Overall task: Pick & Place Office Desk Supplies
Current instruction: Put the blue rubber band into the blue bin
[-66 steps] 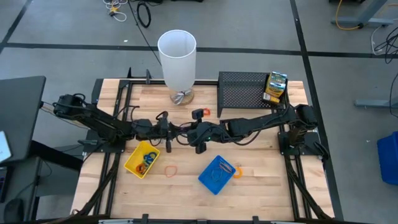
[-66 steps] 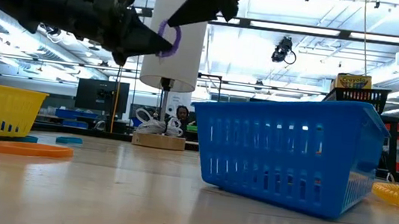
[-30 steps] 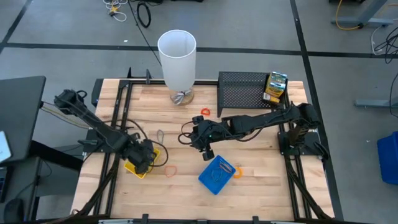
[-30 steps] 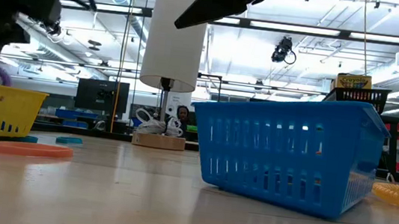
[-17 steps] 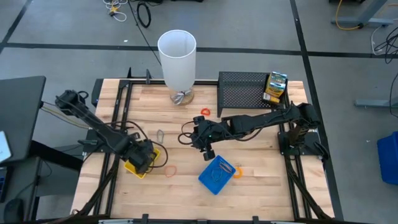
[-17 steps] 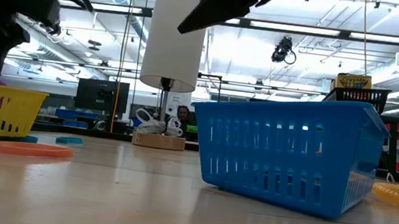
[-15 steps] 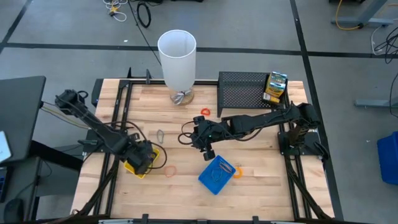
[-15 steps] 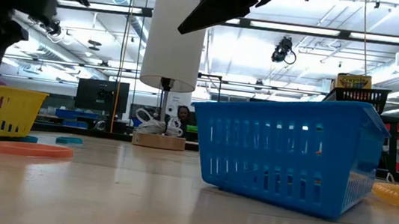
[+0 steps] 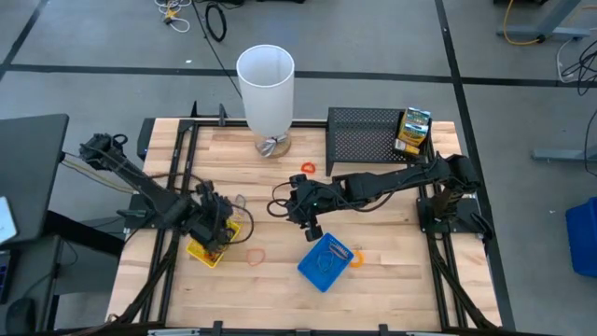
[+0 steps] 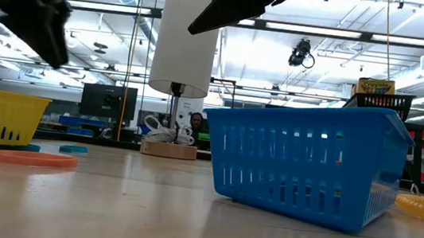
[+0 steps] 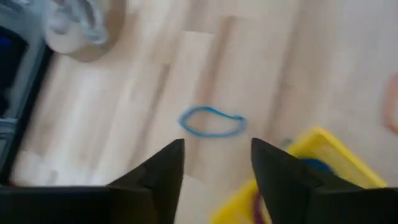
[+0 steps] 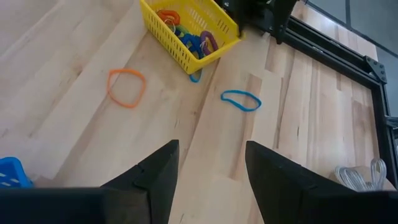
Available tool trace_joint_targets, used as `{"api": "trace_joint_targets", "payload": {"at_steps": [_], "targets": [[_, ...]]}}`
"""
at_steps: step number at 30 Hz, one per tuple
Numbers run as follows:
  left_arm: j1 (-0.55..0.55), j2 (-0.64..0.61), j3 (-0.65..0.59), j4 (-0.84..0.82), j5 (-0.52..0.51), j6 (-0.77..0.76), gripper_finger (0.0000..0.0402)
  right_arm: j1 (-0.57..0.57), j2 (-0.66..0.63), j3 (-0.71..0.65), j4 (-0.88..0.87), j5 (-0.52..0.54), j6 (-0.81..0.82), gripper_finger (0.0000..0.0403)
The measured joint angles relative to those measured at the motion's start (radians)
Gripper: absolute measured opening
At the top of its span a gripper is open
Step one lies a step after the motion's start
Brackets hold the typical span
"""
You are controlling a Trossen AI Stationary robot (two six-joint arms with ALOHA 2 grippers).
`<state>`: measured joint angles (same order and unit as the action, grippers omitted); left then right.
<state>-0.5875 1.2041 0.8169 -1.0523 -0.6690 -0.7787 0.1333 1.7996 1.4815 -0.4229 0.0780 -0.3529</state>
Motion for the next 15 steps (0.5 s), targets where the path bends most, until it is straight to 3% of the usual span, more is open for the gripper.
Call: {"api": "trace_joint_targets", "payload": {"at_steps": [3, 8, 15], "targets": [[0.074, 0.002, 0.000, 0.000, -0.006, 0.053, 0.0144, 0.001, 0.000, 0.000, 0.000, 0.000, 0.005, 0.0192], [0.168, 0.017, 0.000, 0.027, 0.029, 0.117, 0.0021, 0.002, 0.000, 0.000, 0.000, 0.000, 0.008, 0.0192], [0.289, 0.078, -0.009, 0.026, 0.205, 0.154, 0.0004, 0.008, 0.000, 0.000, -0.001, -0.004, 0.005, 0.0192]]}}
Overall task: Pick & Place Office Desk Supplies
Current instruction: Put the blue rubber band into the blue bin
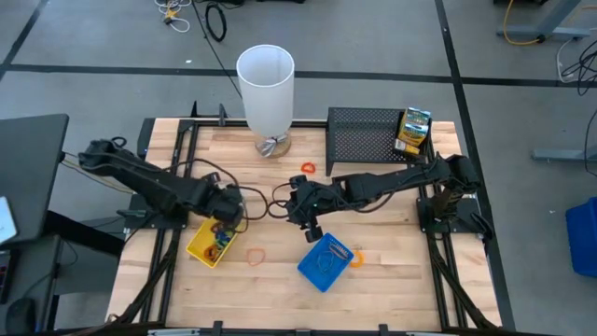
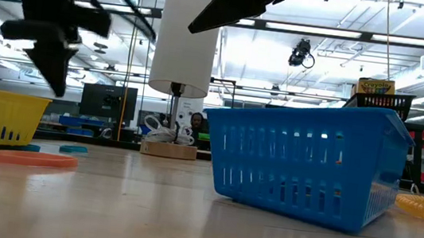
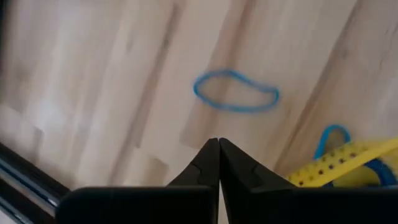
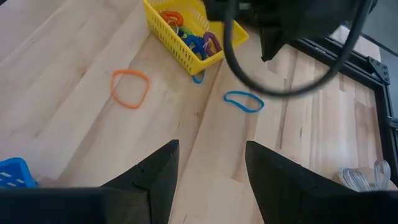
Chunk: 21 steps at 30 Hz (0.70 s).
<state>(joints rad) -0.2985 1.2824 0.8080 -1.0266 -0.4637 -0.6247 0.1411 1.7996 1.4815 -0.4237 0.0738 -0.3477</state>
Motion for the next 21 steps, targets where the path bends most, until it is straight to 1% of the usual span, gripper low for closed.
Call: {"api": "trace_joint_targets", "payload": {"at_steps": [4, 8, 12, 15, 18, 21], "targets": [[0.024, 0.033, -0.018, 0.003, 0.121, 0.012, 0.0003, 0.010, 0.000, 0.000, -0.006, -0.001, 0.000, 0.0192], [0.003, 0.038, -0.030, 0.009, 0.229, 0.012, 0.0003, 0.019, 0.000, 0.000, -0.024, -0.001, 0.001, 0.0192], [-0.051, 0.038, -0.035, -0.004, 0.313, -0.030, 0.0002, 0.020, 0.000, 0.000, -0.047, -0.001, 0.003, 0.0192], [-0.110, 0.038, -0.036, -0.016, 0.359, -0.091, 0.0002, 0.020, 0.000, 0.000, -0.056, -0.001, 0.003, 0.0192], [-0.167, 0.037, -0.036, -0.032, 0.385, -0.158, 0.0002, 0.019, 0.000, 0.000, -0.061, -0.001, 0.003, 0.0192], [-0.213, 0.037, -0.036, -0.027, 0.416, -0.193, 0.0001, 0.019, 0.000, 0.000, -0.061, -0.002, -0.002, 0.0192]]}}
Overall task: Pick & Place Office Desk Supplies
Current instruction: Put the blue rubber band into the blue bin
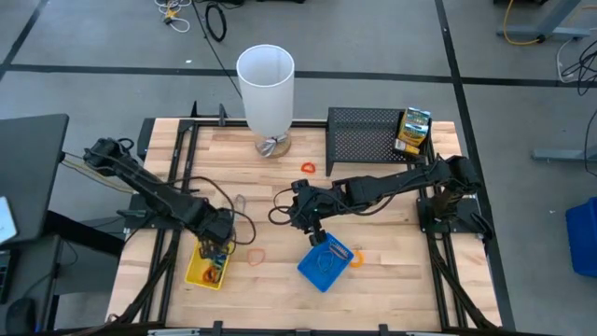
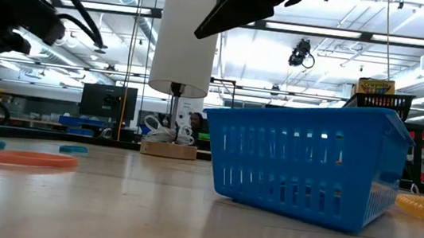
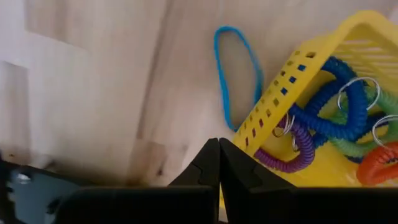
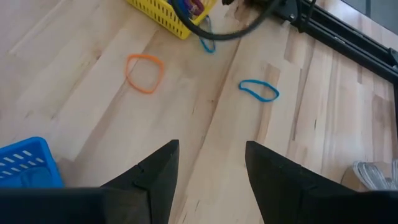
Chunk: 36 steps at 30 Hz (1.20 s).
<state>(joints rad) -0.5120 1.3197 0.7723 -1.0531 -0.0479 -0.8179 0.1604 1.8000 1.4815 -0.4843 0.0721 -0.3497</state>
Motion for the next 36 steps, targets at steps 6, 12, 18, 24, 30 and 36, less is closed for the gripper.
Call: {"api": "trace_joint_targets", "payload": {"at_steps": [6, 12, 18, 24, 30, 36], "targets": [[-0.038, 0.000, 0.025, 0.019, -0.126, -0.024, 0.0001, 0.000, 0.000, 0.000, -0.001, -0.001, -0.008, 0.0192], [-0.004, -0.001, 0.033, 0.063, -0.186, 0.094, 0.0002, 0.000, 0.000, 0.000, -0.003, -0.035, -0.014, 0.0192], [0.023, -0.001, 0.008, 0.112, -0.205, 0.139, 0.0023, 0.009, 0.000, 0.000, -0.028, -0.052, -0.005, 0.0192], [0.035, -0.001, -0.095, 0.243, -0.149, 0.113, 0.0075, 0.020, 0.000, 0.000, -0.038, -0.055, -0.003, 0.0192], [0.037, -0.001, -0.180, 0.340, -0.085, 0.083, 0.0116, 0.022, 0.000, 0.000, -0.037, -0.055, -0.003, 0.0192], [0.035, 0.003, -0.239, 0.434, -0.030, 0.081, 0.0120, 0.022, 0.000, 0.000, -0.037, -0.054, -0.003, 0.0192]]}}
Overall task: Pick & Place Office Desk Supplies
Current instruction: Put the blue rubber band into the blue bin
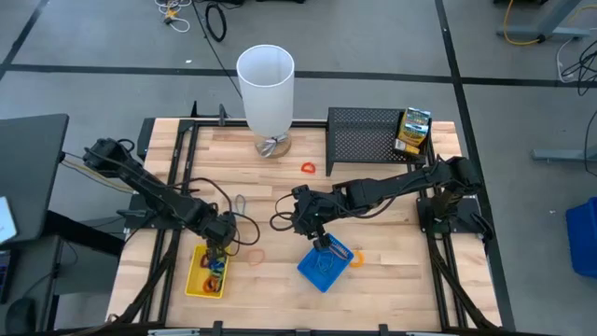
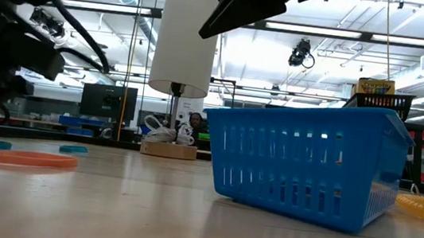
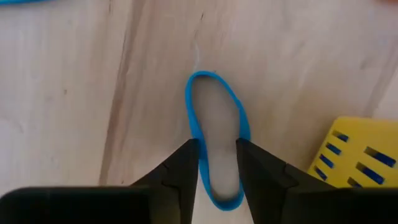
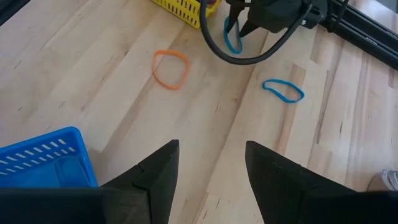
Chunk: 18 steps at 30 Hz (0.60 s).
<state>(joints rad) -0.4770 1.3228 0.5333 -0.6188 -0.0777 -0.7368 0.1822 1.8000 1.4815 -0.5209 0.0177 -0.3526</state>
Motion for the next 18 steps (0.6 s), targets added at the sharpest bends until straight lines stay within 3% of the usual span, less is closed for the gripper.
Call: {"api": "trace_joint_targets", "payload": {"at_steps": [6, 8, 12, 18], "targets": [[0.000, 0.003, -0.024, 0.012, -0.056, -0.014, 0.0114, 0.000, 0.000, 0.000, 0.002, 0.003, 0.000, 0.0192], [0.000, 0.004, -0.026, 0.013, -0.092, -0.011, 0.0095, 0.000, 0.000, 0.000, 0.002, 0.003, 0.000, 0.0192], [0.003, 0.006, -0.026, 0.016, -0.162, -0.019, 0.0017, 0.000, 0.000, 0.000, 0.003, 0.003, 0.000, 0.0192], [0.006, 0.010, -0.010, 0.014, -0.205, -0.018, 0.0005, 0.000, 0.000, 0.000, 0.003, 0.004, 0.008, 0.0192]]}}
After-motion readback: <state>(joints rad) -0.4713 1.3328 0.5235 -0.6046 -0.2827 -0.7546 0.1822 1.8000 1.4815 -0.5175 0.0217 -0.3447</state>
